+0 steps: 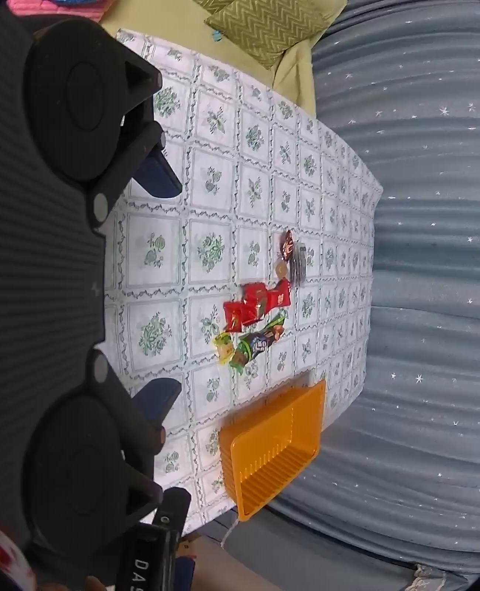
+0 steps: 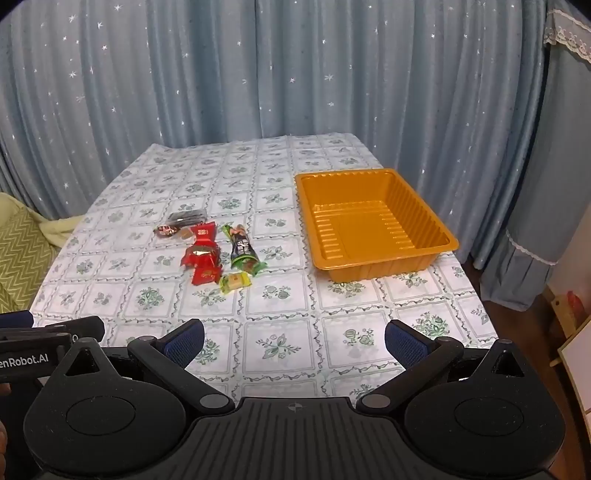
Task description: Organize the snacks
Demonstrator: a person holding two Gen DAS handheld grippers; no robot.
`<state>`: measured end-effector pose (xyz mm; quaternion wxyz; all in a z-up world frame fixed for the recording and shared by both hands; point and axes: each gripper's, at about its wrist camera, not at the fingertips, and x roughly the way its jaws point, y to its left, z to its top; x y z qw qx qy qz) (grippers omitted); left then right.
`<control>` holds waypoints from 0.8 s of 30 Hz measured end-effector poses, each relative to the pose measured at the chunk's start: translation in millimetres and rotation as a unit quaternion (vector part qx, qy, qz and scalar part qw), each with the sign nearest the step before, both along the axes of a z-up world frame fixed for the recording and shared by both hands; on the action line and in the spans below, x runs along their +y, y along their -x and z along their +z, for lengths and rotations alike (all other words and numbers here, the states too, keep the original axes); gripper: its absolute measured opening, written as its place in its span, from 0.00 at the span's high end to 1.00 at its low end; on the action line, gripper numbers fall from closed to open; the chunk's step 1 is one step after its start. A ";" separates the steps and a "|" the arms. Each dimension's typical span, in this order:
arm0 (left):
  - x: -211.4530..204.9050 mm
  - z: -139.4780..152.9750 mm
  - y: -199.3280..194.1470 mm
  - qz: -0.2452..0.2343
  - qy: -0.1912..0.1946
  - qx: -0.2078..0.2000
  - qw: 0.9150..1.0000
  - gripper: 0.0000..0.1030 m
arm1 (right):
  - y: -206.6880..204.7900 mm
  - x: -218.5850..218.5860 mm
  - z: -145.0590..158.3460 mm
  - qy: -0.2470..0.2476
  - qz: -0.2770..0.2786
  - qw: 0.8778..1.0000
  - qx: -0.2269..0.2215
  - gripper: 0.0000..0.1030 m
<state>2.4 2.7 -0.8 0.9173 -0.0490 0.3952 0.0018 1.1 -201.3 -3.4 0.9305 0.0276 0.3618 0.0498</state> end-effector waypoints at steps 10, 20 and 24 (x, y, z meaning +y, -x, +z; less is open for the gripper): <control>-4.8 1.1 1.8 -0.005 -0.004 -0.012 1.000 0.00 | -3.4 -7.0 3.8 -0.007 -0.003 1.000 -0.001 0.00; -6.4 2.2 1.0 -0.003 -0.005 -0.014 1.000 0.00 | -0.9 -1.6 0.6 -0.005 0.000 1.000 0.001 0.00; -6.0 2.8 1.7 -0.004 -0.006 -0.015 1.000 0.00 | -1.1 -1.3 0.5 -0.005 0.000 1.000 0.000 0.00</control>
